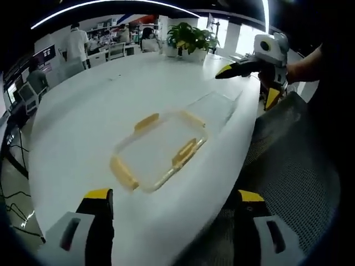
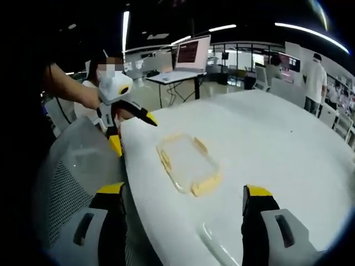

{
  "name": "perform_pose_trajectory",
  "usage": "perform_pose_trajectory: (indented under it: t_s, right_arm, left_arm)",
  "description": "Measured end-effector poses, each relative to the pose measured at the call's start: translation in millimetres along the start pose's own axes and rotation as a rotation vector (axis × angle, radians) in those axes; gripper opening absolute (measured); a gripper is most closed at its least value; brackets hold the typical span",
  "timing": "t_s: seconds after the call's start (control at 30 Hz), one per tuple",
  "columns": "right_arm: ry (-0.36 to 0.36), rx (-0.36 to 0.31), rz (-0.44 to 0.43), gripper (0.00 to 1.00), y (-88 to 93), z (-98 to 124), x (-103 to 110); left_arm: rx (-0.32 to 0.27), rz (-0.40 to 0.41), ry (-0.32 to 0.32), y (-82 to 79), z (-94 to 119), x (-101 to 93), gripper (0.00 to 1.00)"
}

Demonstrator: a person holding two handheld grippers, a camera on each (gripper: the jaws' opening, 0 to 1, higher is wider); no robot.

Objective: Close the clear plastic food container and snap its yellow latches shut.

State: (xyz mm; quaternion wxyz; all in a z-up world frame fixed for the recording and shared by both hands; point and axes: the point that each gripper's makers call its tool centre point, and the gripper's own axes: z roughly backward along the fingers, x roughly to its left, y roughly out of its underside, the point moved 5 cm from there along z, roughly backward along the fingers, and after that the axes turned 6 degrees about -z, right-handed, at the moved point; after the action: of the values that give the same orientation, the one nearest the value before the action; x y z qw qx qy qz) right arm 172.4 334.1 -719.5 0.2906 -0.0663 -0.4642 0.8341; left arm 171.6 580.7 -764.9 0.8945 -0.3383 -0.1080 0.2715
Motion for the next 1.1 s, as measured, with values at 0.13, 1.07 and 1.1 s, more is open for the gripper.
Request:
perform_pose_trajectory:
  t_s: [0.13, 1.07, 1.1]
  right_arm:
    - [-0.007, 0.018, 0.015, 0.85, -0.7, -5, -4]
    - [-0.038, 0.059, 0.066, 0.83, -9.3, -32, -10]
    - [-0.039, 0.061, 0.069, 0.83, -9.4, -33, -10]
  left_arm:
    - [0.009, -0.013, 0.0, -2.5, -3, 4.9, 0.89]
    - [0.03, 0.006, 0.016, -6.9, -14, 27.6, 0.84]
    - [0.032, 0.0, 0.02, -6.9, -15, 27.8, 0.84]
